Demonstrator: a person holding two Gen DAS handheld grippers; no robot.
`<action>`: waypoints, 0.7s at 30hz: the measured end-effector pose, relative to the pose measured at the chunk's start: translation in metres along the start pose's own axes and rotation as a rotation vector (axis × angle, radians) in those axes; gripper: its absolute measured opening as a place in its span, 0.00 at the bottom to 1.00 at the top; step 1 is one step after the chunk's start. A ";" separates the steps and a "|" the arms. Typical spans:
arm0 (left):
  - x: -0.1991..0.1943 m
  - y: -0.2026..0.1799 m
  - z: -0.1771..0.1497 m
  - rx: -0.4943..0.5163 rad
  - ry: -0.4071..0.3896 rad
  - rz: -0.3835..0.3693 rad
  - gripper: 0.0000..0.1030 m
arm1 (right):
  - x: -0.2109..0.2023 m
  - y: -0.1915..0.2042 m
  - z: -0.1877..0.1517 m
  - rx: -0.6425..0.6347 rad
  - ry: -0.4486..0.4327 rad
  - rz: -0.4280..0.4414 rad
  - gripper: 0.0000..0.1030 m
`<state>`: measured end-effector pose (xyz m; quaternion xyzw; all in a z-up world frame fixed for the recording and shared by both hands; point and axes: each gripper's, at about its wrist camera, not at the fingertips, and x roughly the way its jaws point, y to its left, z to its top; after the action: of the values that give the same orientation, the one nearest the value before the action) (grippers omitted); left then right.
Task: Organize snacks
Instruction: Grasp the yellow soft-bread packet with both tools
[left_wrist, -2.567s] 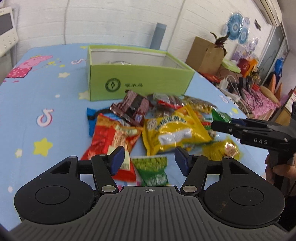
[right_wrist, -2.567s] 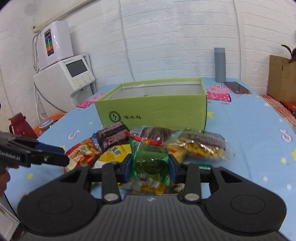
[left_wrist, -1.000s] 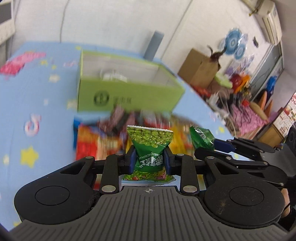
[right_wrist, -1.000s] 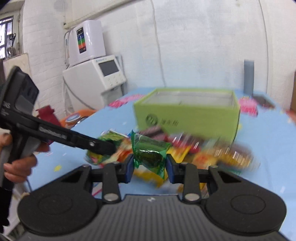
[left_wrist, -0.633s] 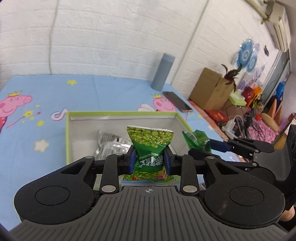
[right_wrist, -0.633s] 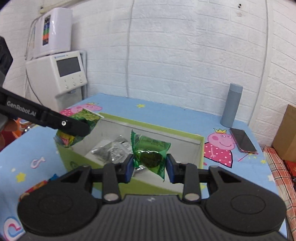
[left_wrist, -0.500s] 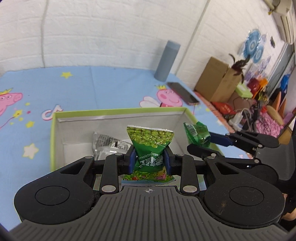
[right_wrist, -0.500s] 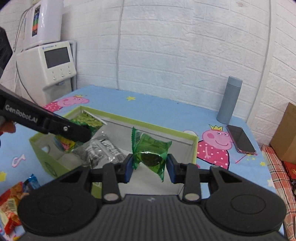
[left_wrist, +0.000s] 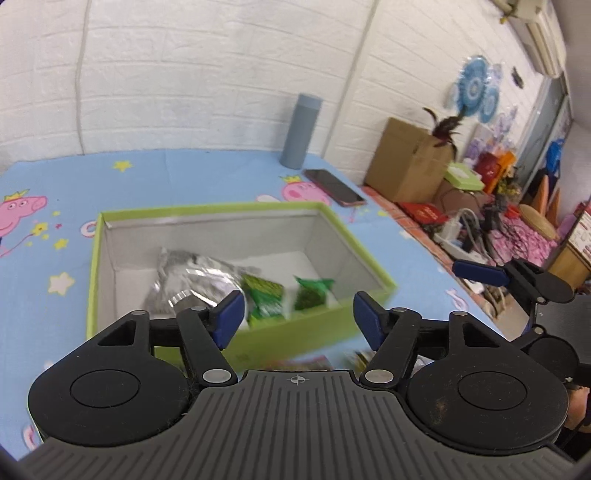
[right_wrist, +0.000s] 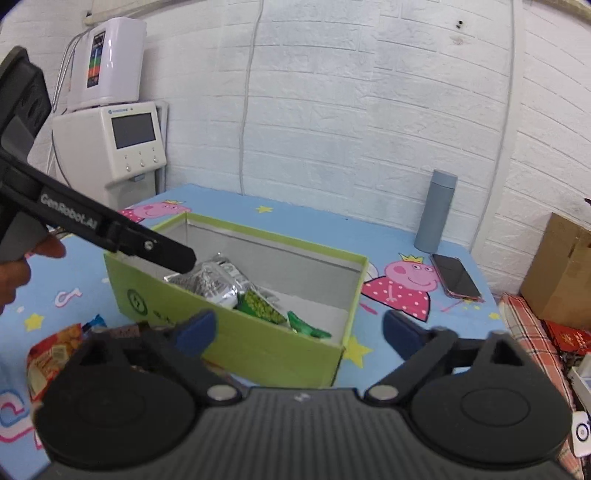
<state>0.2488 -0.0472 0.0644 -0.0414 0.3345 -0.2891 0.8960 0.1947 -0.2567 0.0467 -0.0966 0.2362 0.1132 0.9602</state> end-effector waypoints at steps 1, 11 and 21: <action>-0.006 -0.007 -0.009 0.005 0.002 -0.008 0.56 | -0.012 0.001 -0.010 -0.004 0.006 -0.010 0.99; -0.041 -0.072 -0.132 -0.103 0.158 -0.209 0.55 | -0.094 0.017 -0.119 0.147 0.157 -0.004 0.99; 0.011 -0.077 -0.150 -0.259 0.281 -0.200 0.43 | -0.097 0.018 -0.150 0.227 0.182 0.082 0.99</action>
<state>0.1238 -0.0989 -0.0372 -0.1484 0.4846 -0.3342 0.7946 0.0415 -0.2920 -0.0405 0.0125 0.3374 0.1158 0.9341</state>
